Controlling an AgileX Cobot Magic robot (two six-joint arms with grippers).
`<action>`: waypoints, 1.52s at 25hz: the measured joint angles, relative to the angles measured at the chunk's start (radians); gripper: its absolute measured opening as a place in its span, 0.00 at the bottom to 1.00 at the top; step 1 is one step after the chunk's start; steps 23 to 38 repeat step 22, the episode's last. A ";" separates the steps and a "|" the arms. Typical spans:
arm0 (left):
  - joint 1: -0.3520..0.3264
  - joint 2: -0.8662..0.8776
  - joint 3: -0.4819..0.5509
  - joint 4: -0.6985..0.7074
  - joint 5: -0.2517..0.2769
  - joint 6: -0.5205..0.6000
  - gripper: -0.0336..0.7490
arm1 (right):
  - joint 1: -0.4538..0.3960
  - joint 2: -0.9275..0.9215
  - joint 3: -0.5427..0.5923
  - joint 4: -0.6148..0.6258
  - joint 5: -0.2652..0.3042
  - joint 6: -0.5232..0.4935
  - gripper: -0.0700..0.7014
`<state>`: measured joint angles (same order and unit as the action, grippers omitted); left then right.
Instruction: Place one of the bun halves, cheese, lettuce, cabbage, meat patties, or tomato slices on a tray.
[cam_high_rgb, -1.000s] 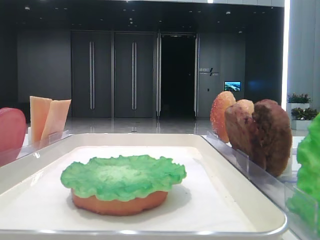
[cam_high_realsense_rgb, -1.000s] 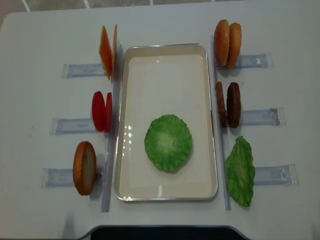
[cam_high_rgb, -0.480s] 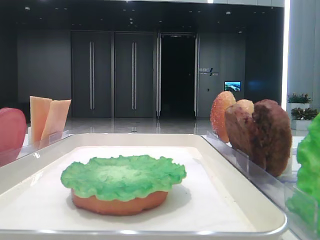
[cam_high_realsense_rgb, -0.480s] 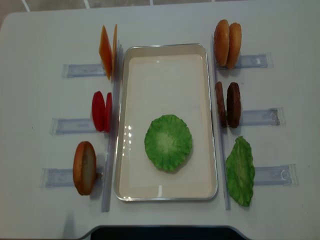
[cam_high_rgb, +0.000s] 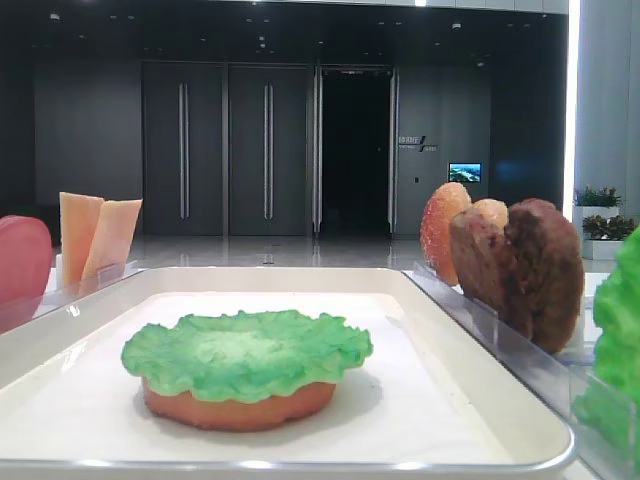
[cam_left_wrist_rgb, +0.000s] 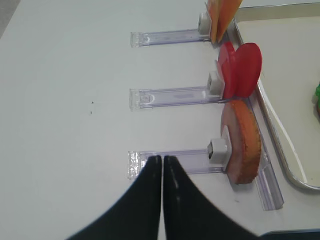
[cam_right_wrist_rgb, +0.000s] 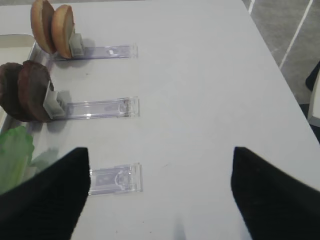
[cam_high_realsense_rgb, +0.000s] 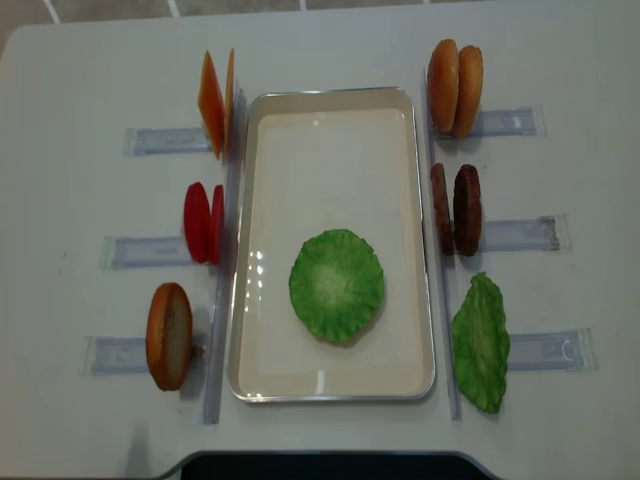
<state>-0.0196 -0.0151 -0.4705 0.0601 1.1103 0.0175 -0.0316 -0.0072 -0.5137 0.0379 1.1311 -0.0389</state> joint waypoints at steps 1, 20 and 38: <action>0.000 0.000 0.000 0.000 0.000 0.000 0.04 | 0.000 0.000 0.005 0.005 0.000 0.000 0.84; 0.000 0.000 0.000 0.000 0.000 0.000 0.04 | 0.000 0.000 0.016 0.010 0.006 0.000 0.84; 0.000 0.000 0.000 0.000 0.000 0.000 0.04 | 0.000 0.000 0.016 0.010 0.006 0.000 0.84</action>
